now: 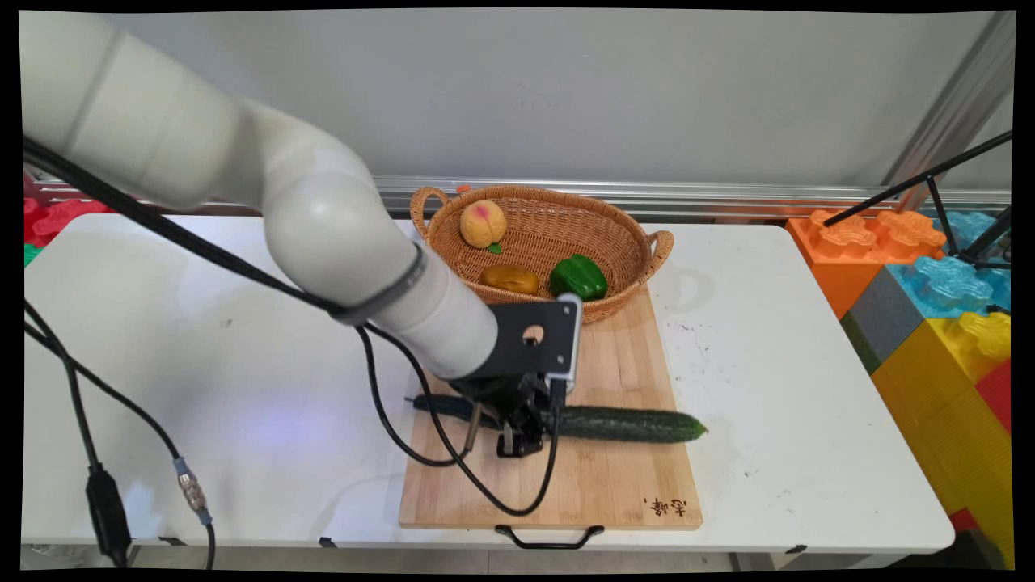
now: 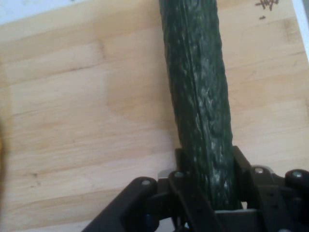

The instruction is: Place the picked object on the cutting board

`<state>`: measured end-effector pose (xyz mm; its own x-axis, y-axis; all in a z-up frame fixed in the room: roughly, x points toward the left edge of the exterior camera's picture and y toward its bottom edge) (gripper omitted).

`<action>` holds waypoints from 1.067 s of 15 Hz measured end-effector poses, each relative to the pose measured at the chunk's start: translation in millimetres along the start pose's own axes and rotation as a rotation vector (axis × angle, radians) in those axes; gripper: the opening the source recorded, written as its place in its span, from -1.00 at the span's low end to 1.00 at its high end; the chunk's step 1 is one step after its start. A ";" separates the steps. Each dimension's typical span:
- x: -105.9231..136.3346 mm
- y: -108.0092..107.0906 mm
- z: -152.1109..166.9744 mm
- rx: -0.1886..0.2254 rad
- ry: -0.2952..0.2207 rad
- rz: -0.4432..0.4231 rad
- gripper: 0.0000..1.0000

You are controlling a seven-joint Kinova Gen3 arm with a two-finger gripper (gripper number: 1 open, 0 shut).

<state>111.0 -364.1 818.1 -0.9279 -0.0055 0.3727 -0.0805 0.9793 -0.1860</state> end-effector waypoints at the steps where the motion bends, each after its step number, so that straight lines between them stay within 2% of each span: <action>1: -0.9 1.7 6.2 -0.003 -0.003 -0.001 -1.00; 9: -8.2 6.2 38.7 -0.015 -0.014 -0.005 -1.00; 10: -8.4 6.4 41.0 -0.017 -0.012 -0.006 1.00; 16: -2.1 2.8 36.9 -0.019 0.009 -0.017 1.00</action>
